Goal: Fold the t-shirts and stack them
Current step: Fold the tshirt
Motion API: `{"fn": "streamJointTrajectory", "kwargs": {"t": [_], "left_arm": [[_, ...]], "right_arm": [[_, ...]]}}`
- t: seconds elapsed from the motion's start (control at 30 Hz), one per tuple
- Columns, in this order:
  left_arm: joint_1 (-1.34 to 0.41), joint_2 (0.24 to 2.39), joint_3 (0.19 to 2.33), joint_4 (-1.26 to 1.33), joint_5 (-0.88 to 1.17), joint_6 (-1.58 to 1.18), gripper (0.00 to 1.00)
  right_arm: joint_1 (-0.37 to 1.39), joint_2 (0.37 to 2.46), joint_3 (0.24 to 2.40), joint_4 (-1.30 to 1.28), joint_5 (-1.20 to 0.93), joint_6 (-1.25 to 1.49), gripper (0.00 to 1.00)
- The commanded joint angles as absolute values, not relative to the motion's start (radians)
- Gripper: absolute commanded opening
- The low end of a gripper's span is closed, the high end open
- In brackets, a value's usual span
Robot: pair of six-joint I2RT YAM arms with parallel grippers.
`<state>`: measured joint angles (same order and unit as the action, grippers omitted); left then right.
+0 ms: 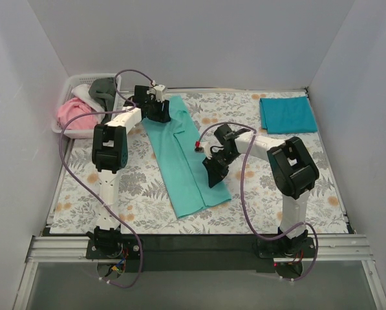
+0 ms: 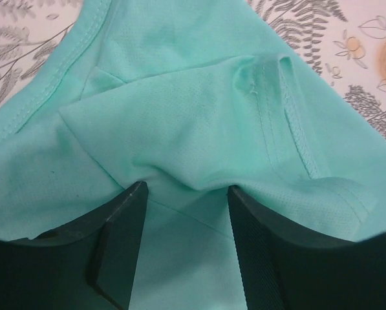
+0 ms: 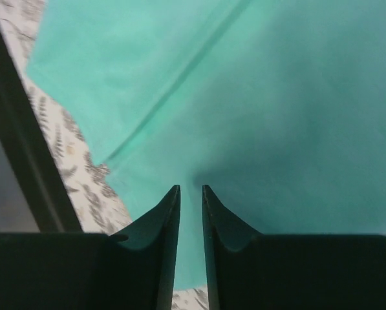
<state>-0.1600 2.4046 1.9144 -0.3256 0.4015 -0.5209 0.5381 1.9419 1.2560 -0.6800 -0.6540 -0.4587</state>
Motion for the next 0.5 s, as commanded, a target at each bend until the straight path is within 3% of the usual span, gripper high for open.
{"fn": "streamJointTrajectory", "kwargs": {"t": [0.0, 0.27, 0.47], "left_arm": [[-0.164, 2.369, 1.970, -0.333, 0.541, -0.526, 0.51], [-0.178, 2.171, 1.783, -0.256, 0.615, -0.523, 0.50], [-0.232, 2.177, 1.709, -0.255, 0.559, -0.491, 0.46]], "right_arm": [[0.578, 1.912, 1.330, -0.676, -0.817, -0.410, 0.24], [0.525, 1.833, 1.298, -0.612, -0.741, -0.387, 0.23], [0.489, 1.887, 1.301, -0.575, -0.680, -0.345, 0.20]]}}
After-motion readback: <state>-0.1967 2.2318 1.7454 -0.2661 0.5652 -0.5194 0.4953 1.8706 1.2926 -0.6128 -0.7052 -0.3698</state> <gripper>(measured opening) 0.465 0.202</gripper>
